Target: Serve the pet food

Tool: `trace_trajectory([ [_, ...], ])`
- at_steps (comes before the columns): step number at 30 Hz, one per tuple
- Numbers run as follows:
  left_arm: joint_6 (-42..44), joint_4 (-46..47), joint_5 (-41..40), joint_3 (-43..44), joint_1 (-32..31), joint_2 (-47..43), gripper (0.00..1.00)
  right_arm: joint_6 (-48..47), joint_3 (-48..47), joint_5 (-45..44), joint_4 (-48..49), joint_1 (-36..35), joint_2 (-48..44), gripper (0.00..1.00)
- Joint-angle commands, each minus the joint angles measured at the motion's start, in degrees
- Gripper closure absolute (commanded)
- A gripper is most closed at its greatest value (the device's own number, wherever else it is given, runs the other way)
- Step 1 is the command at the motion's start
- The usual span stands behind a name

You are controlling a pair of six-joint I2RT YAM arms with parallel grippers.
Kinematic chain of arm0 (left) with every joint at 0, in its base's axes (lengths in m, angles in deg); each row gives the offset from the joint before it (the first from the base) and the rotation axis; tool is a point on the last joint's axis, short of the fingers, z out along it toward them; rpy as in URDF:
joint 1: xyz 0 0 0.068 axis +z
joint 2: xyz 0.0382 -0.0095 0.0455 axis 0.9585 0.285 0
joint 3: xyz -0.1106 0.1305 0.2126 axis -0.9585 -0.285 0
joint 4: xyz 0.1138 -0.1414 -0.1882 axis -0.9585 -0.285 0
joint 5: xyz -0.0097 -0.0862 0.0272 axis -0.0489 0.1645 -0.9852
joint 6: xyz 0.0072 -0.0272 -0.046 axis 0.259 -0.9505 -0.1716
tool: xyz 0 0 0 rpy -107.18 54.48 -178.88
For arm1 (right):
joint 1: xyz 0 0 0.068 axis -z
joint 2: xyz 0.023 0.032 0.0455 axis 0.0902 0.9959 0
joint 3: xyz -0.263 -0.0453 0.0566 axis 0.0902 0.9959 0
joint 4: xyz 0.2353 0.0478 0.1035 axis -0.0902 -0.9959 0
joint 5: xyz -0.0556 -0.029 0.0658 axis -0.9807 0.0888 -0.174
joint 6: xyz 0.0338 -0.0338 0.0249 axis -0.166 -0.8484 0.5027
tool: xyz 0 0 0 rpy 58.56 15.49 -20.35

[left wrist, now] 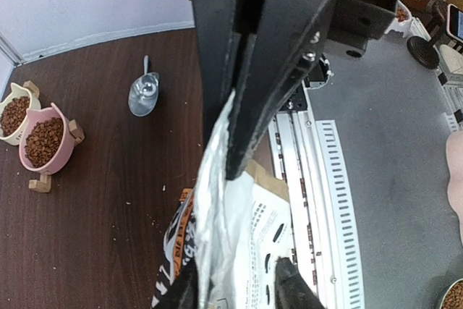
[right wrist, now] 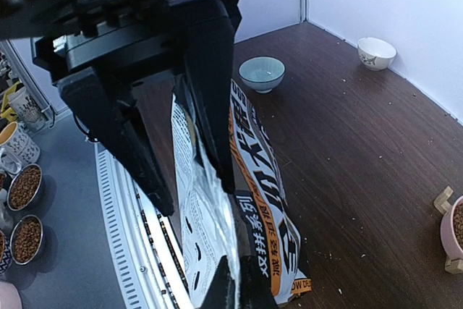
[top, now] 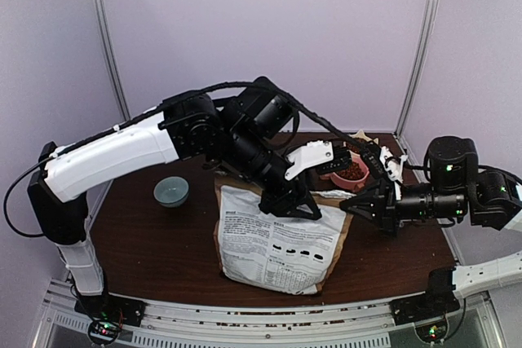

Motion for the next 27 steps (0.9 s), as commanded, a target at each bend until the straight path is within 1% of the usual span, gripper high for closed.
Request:
trace_trajectory([
  [1,2.94,-0.48,-1.23,-0.99,-0.57,-2.04,0.73,2.40,-1.83,-1.99,1.87,0.27,0.54,1.00],
  [3,2.66,-0.55,-2.47,-0.94,-0.54,-2.04,0.81,2.03,-1.60,-1.17,2.10,0.26,0.40,1.00],
  [6,1.60,-0.54,-3.48,-0.53,-0.58,-2.04,0.97,0.85,-0.96,0.10,2.54,0.27,0.00,1.00],
  [7,1.28,-0.62,-3.63,-0.41,-0.58,-2.16,1.00,0.37,-0.74,0.93,2.75,0.24,-0.19,1.00],
  [10,-0.95,-0.73,-3.51,0.45,-0.58,-2.64,1.00,-1.56,0.34,3.80,4.47,0.24,-1.34,1.00],
  [12,-4.41,-1.54,-2.71,3.17,-0.58,-2.58,1.00,-3.07,1.08,4.63,5.42,0.21,-1.76,0.99],
  [16,-7.97,-2.27,1.21,7.04,-0.57,-2.57,1.00,-5.00,2.18,4.14,6.86,0.29,-1.25,0.87],
  [21,-8.05,-2.65,1.85,6.92,-0.54,-2.52,1.00,-6.19,1.77,7.94,9.09,0.26,1.66,0.78],
  [23,-7.96,-2.65,2.07,6.85,-0.49,-2.33,1.00,-6.26,1.76,8.33,9.96,0.23,2.53,0.77],
  [27,-7.89,-2.63,2.31,6.73,-0.49,-2.22,1.00,-5.94,2.01,8.99,12.22,0.25,3.20,0.77],
])
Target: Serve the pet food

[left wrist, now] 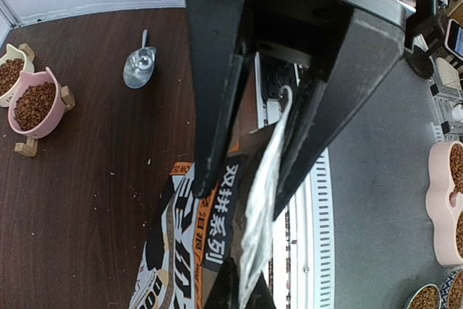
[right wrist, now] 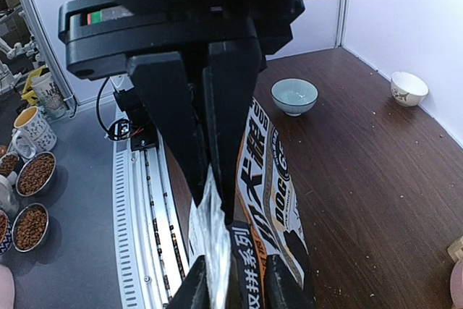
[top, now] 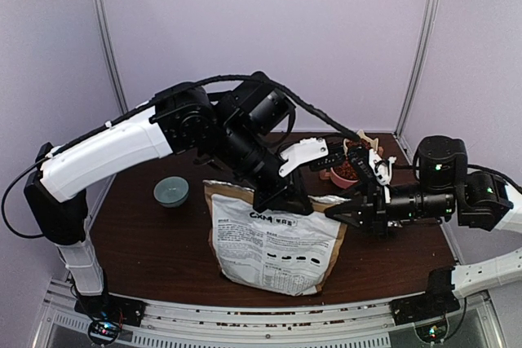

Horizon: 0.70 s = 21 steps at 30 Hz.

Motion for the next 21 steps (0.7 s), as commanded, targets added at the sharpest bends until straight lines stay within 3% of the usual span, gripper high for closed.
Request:
trace_trajectory([
  [1,-1.05,3.95,2.99,3.21,-0.14,-1.93,1.00,-0.28,0.55,1.86,4.79,0.25,0.21,0.78],
  [6,-0.78,4.00,2.99,3.08,-0.23,-1.84,1.00,0.27,0.50,2.73,6.93,0.26,1.39,0.83],
  [14,-0.62,3.97,2.53,3.11,-0.19,-2.01,1.00,0.12,-0.11,3.76,6.00,0.25,3.03,1.00],
  [17,-0.15,3.25,1.60,3.03,-0.14,-2.02,1.00,0.13,0.33,2.99,5.84,0.22,2.18,1.00],
  [21,1.14,0.43,-2.68,2.46,0.84,-2.39,0.88,0.03,0.86,1.89,5.61,0.24,0.45,1.00],
])
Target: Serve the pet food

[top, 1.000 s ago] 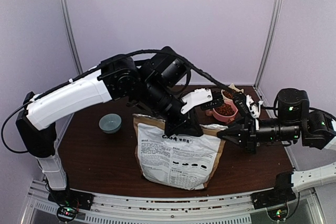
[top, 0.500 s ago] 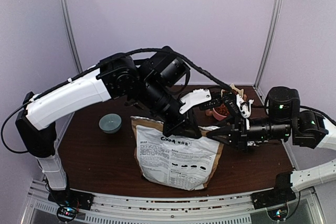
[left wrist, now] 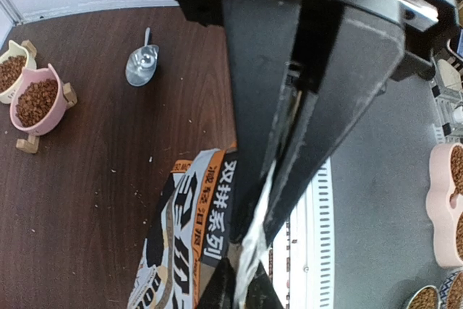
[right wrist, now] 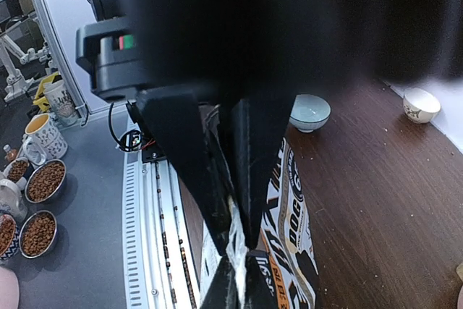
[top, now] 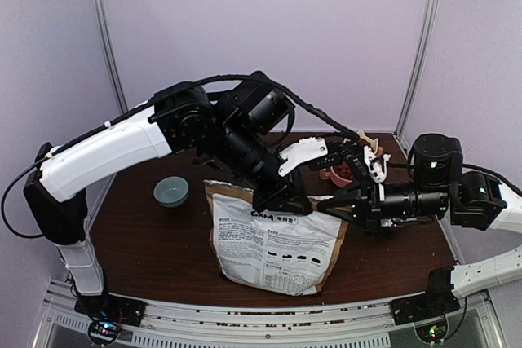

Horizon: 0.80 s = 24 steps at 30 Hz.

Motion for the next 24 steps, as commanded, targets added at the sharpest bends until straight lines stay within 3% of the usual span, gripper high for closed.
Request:
trace_trajectory([
  [1,1.43,0.31,-2.69,1.90,0.99,-2.71,0.85,-0.15,0.60,-1.52,-0.03,0.22,-1.82,1.00],
  [3,1.83,-0.10,-3.46,0.87,1.72,-3.33,0.85,-0.16,0.57,-1.75,-0.17,0.23,-2.28,1.00],
  [6,2.45,-0.78,-3.82,0.56,1.90,-3.51,0.95,-0.18,0.59,-1.90,-0.19,0.20,-2.61,1.00],
  [7,2.55,-0.96,-3.67,0.43,1.90,-3.45,0.93,-0.16,0.62,-1.93,-0.13,0.24,-2.62,1.00],
  [9,2.75,-0.97,-3.03,0.08,1.90,-3.36,0.81,-0.16,0.53,-2.02,-0.17,0.26,-2.69,1.00],
  [20,4.42,-2.41,-4.08,-0.78,1.79,-1.60,0.77,-0.29,0.42,-2.45,-0.26,0.21,-3.02,1.00],
  [24,4.96,-2.29,-4.49,-0.59,1.73,-1.49,0.99,-0.16,0.50,-2.48,-0.26,0.21,-3.05,1.00],
])
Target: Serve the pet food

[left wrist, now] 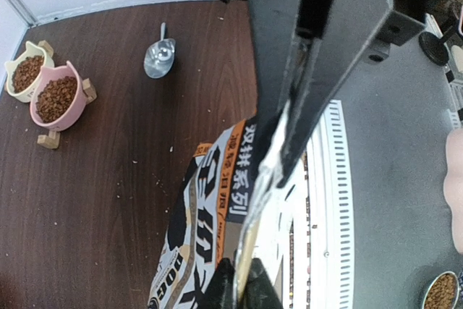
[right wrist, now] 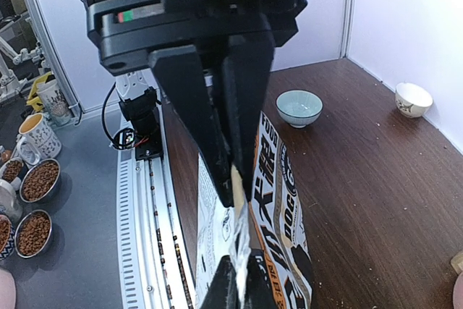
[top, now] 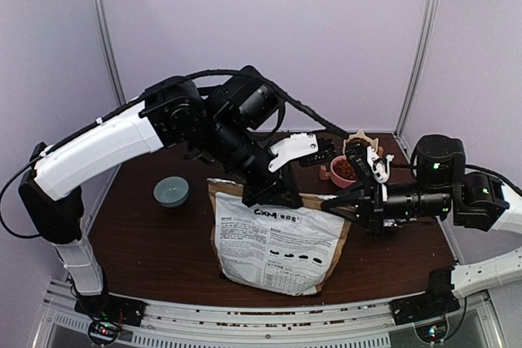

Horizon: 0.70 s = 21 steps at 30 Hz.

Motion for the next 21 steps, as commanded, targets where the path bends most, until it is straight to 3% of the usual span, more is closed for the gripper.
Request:
trace_trajectory([
  [1,1.58,-0.06,-1.47,-0.24,0.33,0.15,1.00,-0.02,0.18,-1.11,1.32,0.17,-1.59,1.00],
  [7,2.10,-0.15,-2.20,-0.96,0.33,-0.13,1.00,-0.10,0.20,-1.58,1.15,0.17,-1.59,1.00],
  [13,3.79,-1.12,-8.82,-2.81,0.37,-1.79,0.92,-0.11,0.36,-2.31,0.90,0.21,-2.45,1.00],
  [16,4.46,-1.30,-10.50,-3.84,0.42,-2.66,1.00,-0.10,0.57,-2.59,0.79,0.19,-2.86,1.00],
  [21,4.91,-1.25,-12.21,-4.56,0.43,-3.61,1.00,-0.04,0.81,-2.84,0.65,0.17,-3.56,1.00],
])
